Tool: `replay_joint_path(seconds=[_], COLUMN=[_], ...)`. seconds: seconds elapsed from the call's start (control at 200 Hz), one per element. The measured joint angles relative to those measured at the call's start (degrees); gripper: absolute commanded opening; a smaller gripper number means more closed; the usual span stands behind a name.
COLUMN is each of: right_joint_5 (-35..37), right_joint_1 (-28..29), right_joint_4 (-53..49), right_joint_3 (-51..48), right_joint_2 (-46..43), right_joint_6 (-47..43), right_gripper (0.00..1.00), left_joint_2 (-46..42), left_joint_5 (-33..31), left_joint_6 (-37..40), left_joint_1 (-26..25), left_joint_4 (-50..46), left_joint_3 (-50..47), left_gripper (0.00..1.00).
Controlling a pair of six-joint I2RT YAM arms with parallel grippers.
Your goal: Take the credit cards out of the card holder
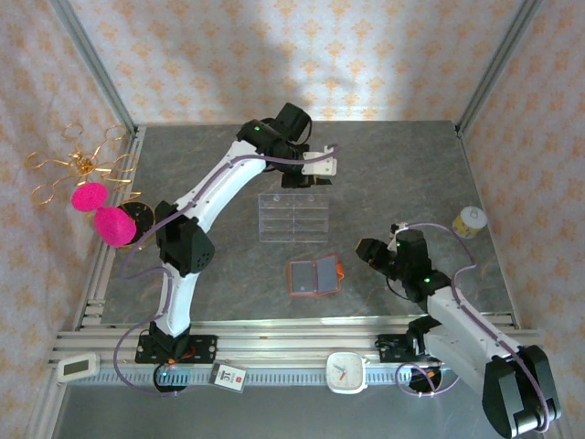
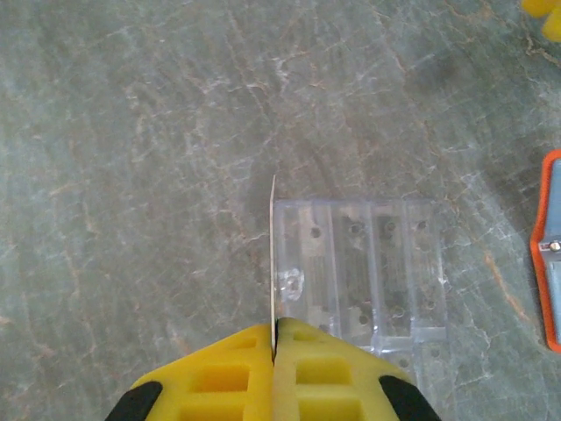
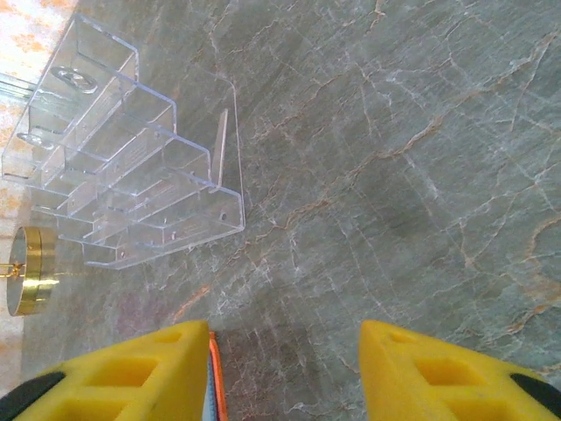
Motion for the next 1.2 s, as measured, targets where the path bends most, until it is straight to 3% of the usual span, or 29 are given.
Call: replay_joint_path(seconds=[1.201], right_joint_5=[-0.2], right_joint_1=[-1.9], right_joint_4=[0.1], right_joint_3=[1.1], right_joint_2=[2.1], right_joint_6=[-1.6], right_gripper=[0.47], left_joint_2=[2.5], left_joint_5=[-5.8], left_joint_6=[-0.7], left_joint_1=[-0.7], left_joint_4=[7.0], left_joint_3=[-8.7], left_gripper=[0.0])
